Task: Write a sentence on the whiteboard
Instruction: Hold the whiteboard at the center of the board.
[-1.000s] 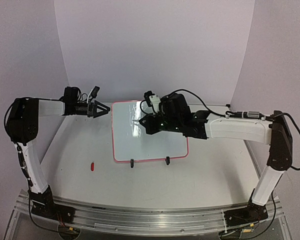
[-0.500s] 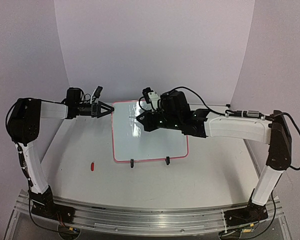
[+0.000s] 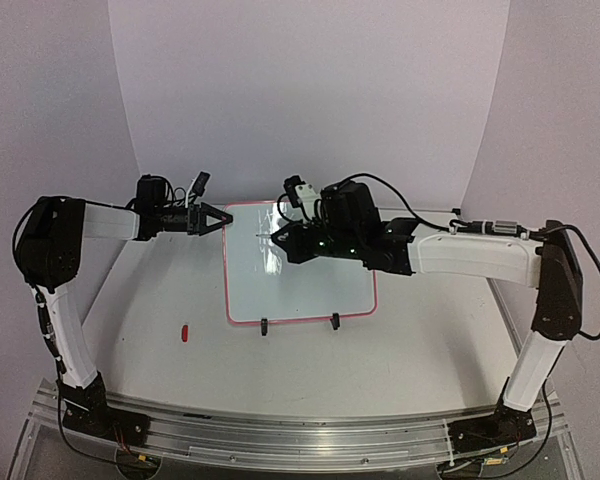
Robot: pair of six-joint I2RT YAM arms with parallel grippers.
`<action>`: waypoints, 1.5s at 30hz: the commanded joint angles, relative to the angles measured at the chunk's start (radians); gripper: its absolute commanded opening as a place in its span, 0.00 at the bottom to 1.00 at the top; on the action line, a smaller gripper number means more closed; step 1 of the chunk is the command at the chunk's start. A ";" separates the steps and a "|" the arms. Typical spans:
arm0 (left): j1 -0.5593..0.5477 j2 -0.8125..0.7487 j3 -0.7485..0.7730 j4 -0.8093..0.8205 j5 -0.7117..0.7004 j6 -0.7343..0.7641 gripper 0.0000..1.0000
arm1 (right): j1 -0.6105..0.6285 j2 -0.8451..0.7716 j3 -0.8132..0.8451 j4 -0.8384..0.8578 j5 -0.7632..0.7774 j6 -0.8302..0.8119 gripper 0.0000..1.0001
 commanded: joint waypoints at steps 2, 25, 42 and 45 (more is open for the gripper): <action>-0.011 -0.002 0.019 0.033 0.021 -0.008 0.58 | -0.004 0.014 0.013 0.036 -0.009 0.007 0.00; -0.036 0.022 0.053 -0.037 0.050 0.018 0.15 | -0.004 0.050 0.041 0.045 0.011 -0.004 0.00; -0.036 0.018 0.037 -0.071 0.085 0.122 0.00 | -0.005 0.194 0.246 0.043 0.022 -0.064 0.00; -0.036 0.017 0.031 -0.078 0.079 0.151 0.00 | -0.006 0.215 0.280 0.033 0.055 -0.077 0.00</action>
